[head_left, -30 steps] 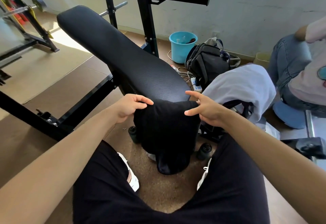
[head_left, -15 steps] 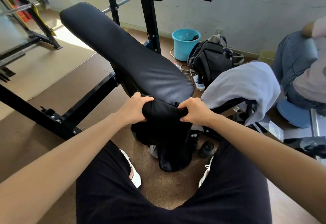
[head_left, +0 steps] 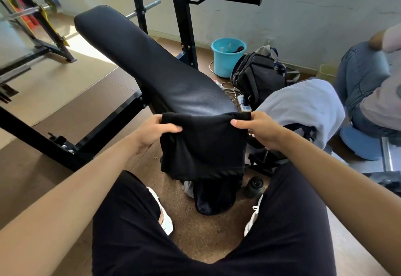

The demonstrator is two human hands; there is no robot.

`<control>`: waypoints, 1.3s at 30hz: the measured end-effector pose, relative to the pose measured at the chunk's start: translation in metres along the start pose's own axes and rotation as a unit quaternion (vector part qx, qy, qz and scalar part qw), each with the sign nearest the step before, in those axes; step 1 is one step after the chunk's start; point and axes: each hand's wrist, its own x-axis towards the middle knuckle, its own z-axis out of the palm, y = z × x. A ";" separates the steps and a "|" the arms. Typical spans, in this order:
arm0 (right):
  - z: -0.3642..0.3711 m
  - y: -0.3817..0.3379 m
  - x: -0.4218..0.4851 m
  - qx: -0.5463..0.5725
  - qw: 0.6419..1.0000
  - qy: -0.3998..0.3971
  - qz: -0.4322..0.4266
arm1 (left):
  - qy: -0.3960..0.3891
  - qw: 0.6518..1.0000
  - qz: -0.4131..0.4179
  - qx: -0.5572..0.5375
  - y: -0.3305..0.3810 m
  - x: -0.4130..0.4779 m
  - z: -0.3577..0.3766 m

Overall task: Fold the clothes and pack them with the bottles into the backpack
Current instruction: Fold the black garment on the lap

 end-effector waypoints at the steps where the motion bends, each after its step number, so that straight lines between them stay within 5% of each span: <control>1: 0.001 -0.005 -0.001 0.054 0.999 0.001 0.003 | 0.013 0.998 0.005 -0.054 0.003 -0.001 0.004; 4: 0.007 -0.013 -0.007 0.240 0.970 -0.015 0.042 | 0.067 0.975 -0.024 -0.213 0.012 -0.001 0.021; 8: 0.027 0.026 -0.018 0.225 0.966 -0.062 0.113 | 0.115 0.956 -0.063 -0.261 -0.003 0.008 0.033; 16: 0.053 0.081 -0.023 0.140 0.986 0.066 0.069 | 0.073 0.979 -0.170 -0.088 -0.063 0.006 0.037; 21: 0.062 0.084 -0.027 -0.078 0.993 0.088 -0.007 | 0.098 0.983 -0.154 0.010 -0.089 0.006 0.054; 25: 0.079 0.080 -0.035 -0.319 0.940 0.078 -0.091 | 0.178 0.973 -0.121 0.081 -0.065 -0.002 0.086; 29: 0.103 0.077 -0.052 -0.321 0.939 0.044 -0.118 | 0.152 0.979 -0.117 -0.066 -0.038 -0.007 0.110; 35: 0.104 0.087 -0.056 -0.148 0.973 0.137 -0.116 | 0.029 0.962 -0.118 -0.245 -0.026 -0.024 0.116; 39: 0.094 0.083 -0.055 0.164 0.982 0.083 -0.037 | 0.218 0.952 -0.123 -0.178 -0.034 -0.018 0.099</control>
